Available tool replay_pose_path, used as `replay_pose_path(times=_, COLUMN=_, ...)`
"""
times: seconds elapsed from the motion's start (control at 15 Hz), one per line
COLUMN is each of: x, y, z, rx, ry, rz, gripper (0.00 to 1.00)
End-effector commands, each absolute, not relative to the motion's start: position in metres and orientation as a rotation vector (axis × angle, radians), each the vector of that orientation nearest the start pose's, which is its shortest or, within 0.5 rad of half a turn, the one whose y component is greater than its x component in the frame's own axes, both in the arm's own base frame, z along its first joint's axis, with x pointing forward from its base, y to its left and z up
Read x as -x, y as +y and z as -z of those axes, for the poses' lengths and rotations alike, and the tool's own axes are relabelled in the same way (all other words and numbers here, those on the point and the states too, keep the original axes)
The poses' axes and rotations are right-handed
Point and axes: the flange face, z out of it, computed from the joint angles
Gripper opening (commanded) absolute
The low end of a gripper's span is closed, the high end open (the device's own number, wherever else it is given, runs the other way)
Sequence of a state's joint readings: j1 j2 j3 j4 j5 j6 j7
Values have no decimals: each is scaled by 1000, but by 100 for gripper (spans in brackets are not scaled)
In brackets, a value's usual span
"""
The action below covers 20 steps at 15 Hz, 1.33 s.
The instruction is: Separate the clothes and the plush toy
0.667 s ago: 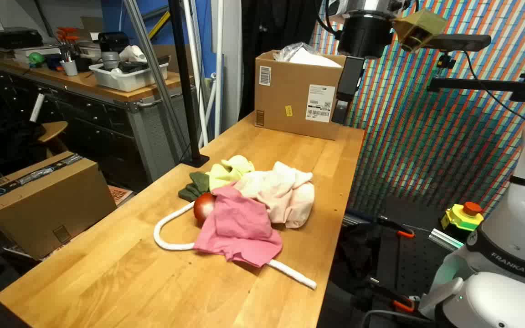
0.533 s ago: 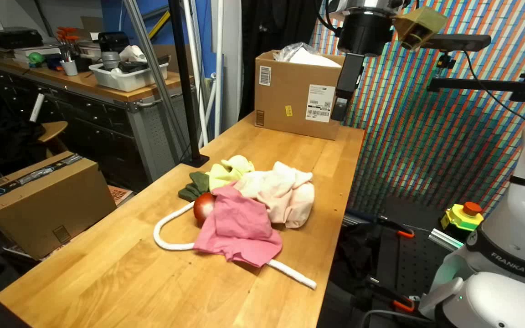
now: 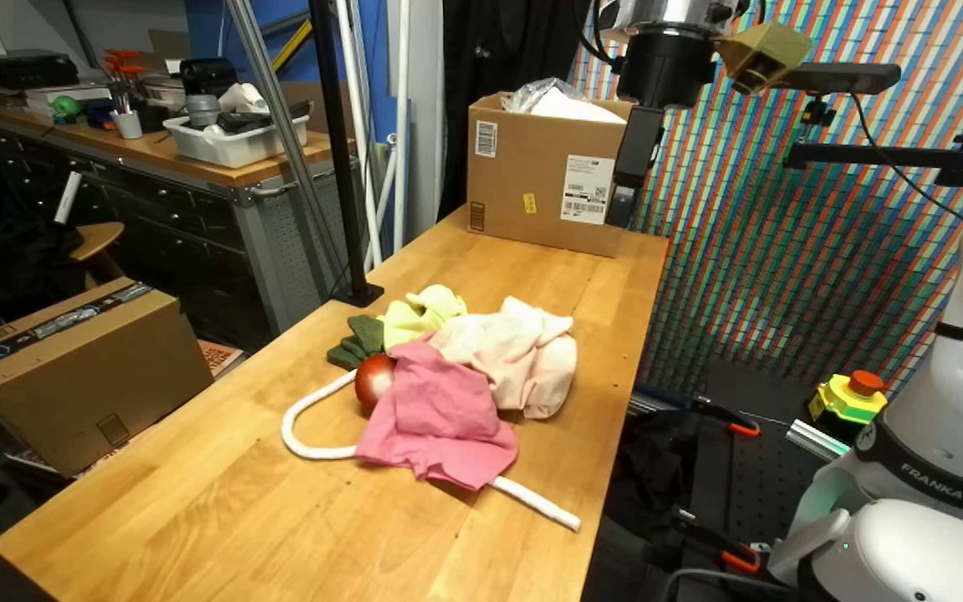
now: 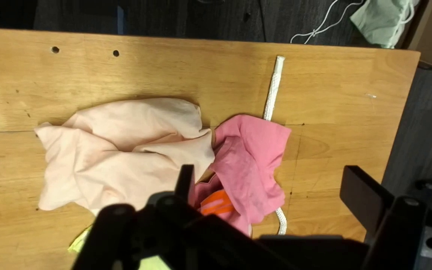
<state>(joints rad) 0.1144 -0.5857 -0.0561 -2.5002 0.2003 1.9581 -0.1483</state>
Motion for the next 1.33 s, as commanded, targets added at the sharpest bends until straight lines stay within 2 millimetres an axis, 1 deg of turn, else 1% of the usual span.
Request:
replay_pose_path(times=0.0, x=-398, y=30, z=-486, rx=2980, ry=-305, rz=142, gripper=100)
replay_pose_path(times=0.13, x=-412, y=25, z=-479, rx=3004, ry=-366, rz=193, gripper=100)
replay_pose_path(times=0.33, x=-434, y=16, z=-457, rx=2992, ry=-378, rz=230, gripper=100)
replay_pose_path(times=0.53, x=-452, y=5, z=-429, rx=2986, ry=-369, rz=225, gripper=100)
replay_pose_path(times=0.87, x=-476, y=-10, z=-382, rx=2970, ry=-382, rz=140, gripper=100)
replay_pose_path(times=1.27, x=-499, y=-9, z=-337, rx=2930, ry=-434, rz=99, gripper=100)
